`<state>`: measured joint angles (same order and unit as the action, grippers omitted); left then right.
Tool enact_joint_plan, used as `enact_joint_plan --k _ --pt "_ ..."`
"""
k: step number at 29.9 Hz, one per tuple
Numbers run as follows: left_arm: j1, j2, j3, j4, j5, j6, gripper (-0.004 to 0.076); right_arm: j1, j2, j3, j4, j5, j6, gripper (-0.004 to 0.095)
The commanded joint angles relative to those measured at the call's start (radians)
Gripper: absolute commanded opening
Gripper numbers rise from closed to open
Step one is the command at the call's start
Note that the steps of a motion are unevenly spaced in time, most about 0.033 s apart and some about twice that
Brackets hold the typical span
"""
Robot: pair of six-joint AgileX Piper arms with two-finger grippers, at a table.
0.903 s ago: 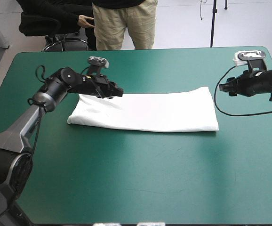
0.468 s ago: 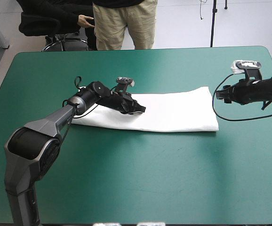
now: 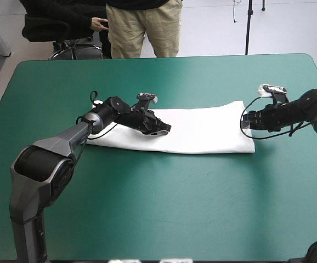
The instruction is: Fold the cloth
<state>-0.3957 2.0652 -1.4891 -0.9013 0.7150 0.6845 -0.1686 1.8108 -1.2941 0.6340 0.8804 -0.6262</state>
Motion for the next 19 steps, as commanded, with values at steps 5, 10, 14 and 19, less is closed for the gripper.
enact_joint_plan --k 5,10,14,19 --pt "-0.004 -0.041 -0.022 -0.031 0.001 0.003 -0.0017 -0.003 0.060 -0.023 0.072 0.050 -0.024 0.0560" --pt "-0.004 -0.041 -0.022 -0.031 0.001 0.003 -0.0017 0.019 0.098 -0.025 0.073 0.093 -0.042 0.0369" --pt "-0.004 -0.041 -0.022 -0.029 0.001 0.003 -0.0017 0.043 0.109 -0.025 0.075 0.105 -0.066 0.0225" --pt "-0.004 -0.041 -0.022 -0.023 0.001 0.003 -0.0017 0.052 0.112 -0.025 0.074 0.108 -0.087 0.0040"
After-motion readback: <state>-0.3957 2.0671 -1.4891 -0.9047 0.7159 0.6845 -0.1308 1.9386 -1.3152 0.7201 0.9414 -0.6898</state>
